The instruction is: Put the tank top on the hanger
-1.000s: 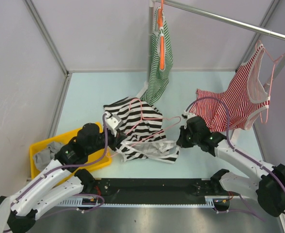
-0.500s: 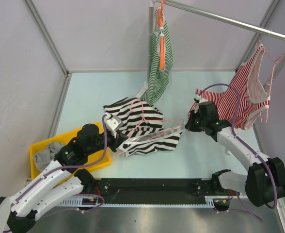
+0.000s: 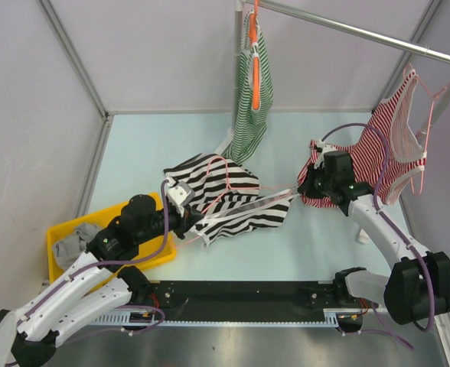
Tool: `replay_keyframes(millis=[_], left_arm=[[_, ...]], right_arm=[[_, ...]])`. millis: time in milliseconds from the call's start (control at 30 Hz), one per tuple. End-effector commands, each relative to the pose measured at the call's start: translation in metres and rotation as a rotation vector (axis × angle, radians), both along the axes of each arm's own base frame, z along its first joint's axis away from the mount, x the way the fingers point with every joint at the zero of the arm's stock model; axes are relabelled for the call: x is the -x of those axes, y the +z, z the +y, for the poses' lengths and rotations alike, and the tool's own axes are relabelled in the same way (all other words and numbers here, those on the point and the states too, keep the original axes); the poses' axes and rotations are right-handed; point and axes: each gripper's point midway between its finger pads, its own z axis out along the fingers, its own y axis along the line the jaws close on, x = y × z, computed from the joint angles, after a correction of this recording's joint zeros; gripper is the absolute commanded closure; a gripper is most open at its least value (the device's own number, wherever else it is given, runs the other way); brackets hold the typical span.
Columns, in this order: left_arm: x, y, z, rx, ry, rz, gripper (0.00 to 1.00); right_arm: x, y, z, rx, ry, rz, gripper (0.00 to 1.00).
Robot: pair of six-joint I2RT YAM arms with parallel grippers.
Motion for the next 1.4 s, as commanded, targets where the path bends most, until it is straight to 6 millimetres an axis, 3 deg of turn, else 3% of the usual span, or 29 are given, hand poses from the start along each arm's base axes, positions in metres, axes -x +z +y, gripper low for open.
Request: replay_keyframes(millis=[0,267,533,767,1100,1200,1333,1367], left_arm=[[-0.001,0.008,-0.001,0.013,-0.01,-0.034,1.0],[0.0,0.008,-0.003,0.015,-0.025,-0.033,1.0],[0.004,0.009,-0.007,0.028,-0.055,-0.029,1.0],[0.005,0.009,-0.008,0.03,-0.063,-0.027,1.0],[0.006,0.01,-0.008,0.034,-0.068,-0.03,1.0],[0.006,0.01,-0.008,0.033,-0.065,-0.029,1.0],[0.006,0.012,-0.007,0.039,-0.067,-0.038,1.0],[0.006,0.013,-0.007,0.04,-0.068,-0.042,1.0]], right_arm=[[-0.013,0.03,-0.015,0.041,-0.034,-0.083,1.0],[-0.007,0.054,-0.012,0.027,-0.014,-0.124,1.0],[-0.023,0.087,0.0,0.029,0.03,-0.18,1.0],[-0.02,0.102,0.039,0.031,0.125,-0.192,1.0],[0.011,0.12,0.107,-0.001,0.288,-0.192,1.0],[0.014,0.124,0.112,-0.008,0.299,-0.19,1.0],[0.013,0.112,0.116,0.004,0.322,-0.157,1.0],[0.014,0.107,0.115,0.015,0.327,-0.139,0.82]])
